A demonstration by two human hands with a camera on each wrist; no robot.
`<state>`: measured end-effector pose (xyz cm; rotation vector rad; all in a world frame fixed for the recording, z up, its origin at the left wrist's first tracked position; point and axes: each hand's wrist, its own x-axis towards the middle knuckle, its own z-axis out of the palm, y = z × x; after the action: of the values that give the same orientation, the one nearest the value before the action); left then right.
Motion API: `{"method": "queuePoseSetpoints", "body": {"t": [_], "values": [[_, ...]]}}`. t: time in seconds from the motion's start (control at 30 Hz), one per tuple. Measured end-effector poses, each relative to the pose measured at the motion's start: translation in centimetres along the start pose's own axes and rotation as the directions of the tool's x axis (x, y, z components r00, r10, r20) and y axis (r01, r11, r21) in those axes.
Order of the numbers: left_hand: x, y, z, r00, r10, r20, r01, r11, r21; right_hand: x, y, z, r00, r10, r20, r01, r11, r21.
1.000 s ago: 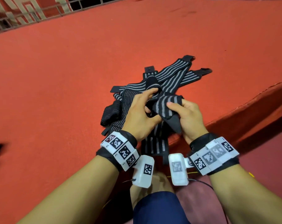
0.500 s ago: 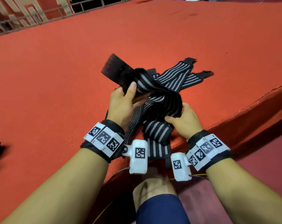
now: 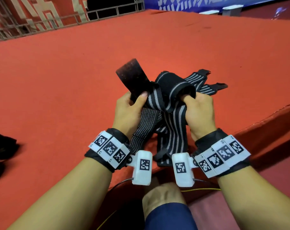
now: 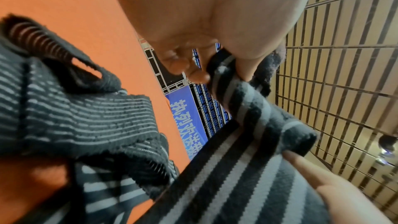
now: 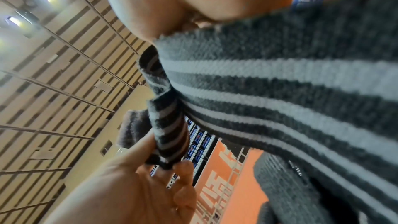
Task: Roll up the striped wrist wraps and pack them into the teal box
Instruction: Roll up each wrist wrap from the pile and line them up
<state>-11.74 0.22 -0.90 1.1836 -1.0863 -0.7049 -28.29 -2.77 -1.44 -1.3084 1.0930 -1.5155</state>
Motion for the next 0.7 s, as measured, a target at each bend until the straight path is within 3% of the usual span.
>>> {"method": "queuePoseSetpoints", "body": {"t": [0.13, 0.27, 0.43, 0.57, 0.7], "values": [[-0.3, 1.5, -2.1, 0.995, 0.089, -0.036, -0.088, 0.996, 0.034, -1.5, -2.1, 1.8, 0.992, 0.034, 0.12, -0.045, 0.996, 0.083], [-0.9, 3.6, -4.9, 0.986, 0.145, -0.084, -0.142, 0.989, 0.044, -3.6, -2.8, 4.4, 0.945, 0.069, 0.321, -0.073, 0.997, 0.001], [-2.9, 6.5, -9.3, 0.966, 0.215, -0.144, -0.204, 0.975, 0.088, -7.8, -3.9, 7.9, 0.81, 0.164, 0.563, -0.2, 0.98, 0.003], [-5.0, 8.6, -12.9, 0.957, 0.245, -0.157, -0.223, 0.964, 0.143, -10.5, -5.3, 9.4, 0.737, 0.168, 0.654, -0.195, 0.98, -0.032], [-7.5, 10.6, -15.7, 0.94, 0.285, -0.189, -0.24, 0.944, 0.227, -13.6, -5.8, 10.3, 0.598, 0.24, 0.764, -0.242, 0.964, -0.113]]}}
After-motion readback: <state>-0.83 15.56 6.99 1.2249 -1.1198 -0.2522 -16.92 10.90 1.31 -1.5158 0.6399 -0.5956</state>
